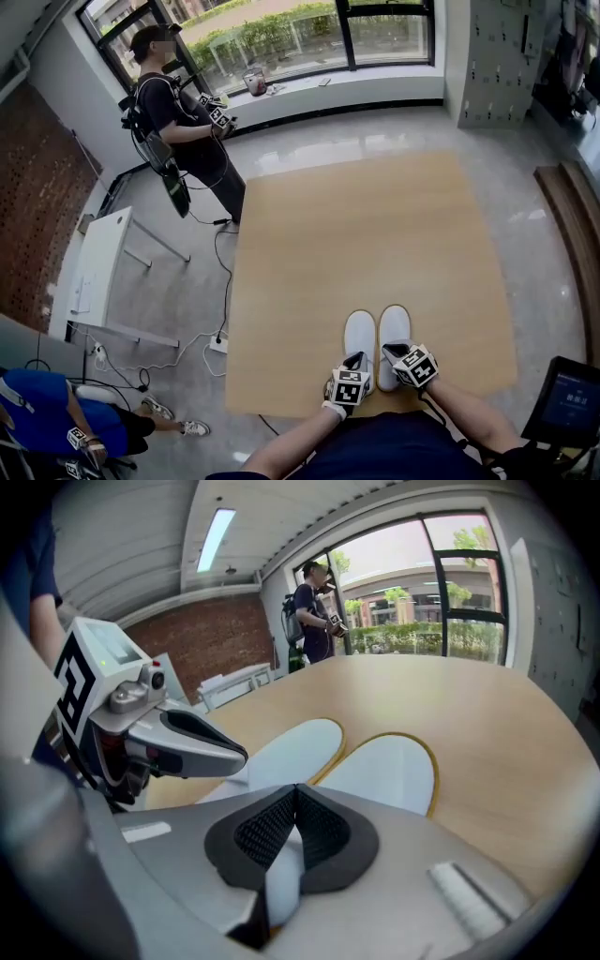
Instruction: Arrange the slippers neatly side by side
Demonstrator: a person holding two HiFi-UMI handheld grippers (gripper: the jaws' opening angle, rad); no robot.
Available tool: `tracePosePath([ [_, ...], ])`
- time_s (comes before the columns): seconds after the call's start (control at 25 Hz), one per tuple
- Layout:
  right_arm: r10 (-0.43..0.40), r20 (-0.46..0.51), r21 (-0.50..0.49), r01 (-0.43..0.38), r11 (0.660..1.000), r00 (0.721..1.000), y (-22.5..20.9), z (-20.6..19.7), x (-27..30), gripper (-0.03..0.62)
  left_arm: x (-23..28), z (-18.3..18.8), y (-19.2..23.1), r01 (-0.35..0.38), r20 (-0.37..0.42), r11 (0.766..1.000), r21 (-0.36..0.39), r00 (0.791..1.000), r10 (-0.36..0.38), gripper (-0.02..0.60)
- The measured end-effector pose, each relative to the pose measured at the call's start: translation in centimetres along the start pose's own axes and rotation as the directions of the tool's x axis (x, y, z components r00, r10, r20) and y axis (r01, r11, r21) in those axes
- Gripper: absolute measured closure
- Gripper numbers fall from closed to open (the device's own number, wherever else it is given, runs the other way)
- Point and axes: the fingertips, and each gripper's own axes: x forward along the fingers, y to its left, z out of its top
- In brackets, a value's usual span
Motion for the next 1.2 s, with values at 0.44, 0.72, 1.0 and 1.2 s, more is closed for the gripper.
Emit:
tracePosePath([
  [0.44, 0.031, 0.167, 0.188, -0.063, 0.98, 0.986, 1.9, 3.6, -6.4, 0.585, -7.6, 6.4, -0.9, 0.142, 0.178, 0.989, -0.048, 0.975, -0.131, 0.578],
  [0.72, -0.042, 0.311, 0.262, -0.043, 0.964, 0.95, 1.7, 9.2, -12.0, 0.585, -11.6, 10.4, -4.5, 0.186, 0.248, 0.978, 0.097, 0.947, -0.205, 0.578],
  [1.0, -0.122, 0.437, 0.147, 0.063, 0.987, 0.891, 1.4, 14.2, -15.6, 0.585, -12.3, 13.8, -4.8, 0.229, 0.311, 0.969, 0.089, 0.918, -0.245, 0.578],
  [1.2, -0.132, 0.486, 0.131, 0.078, 0.988, 0.864, 2.0, 15.6, -18.6, 0.585, -12.9, 15.0, -7.0, 0.249, 0.317, 0.965, 0.085, 0.911, -0.263, 0.578],
])
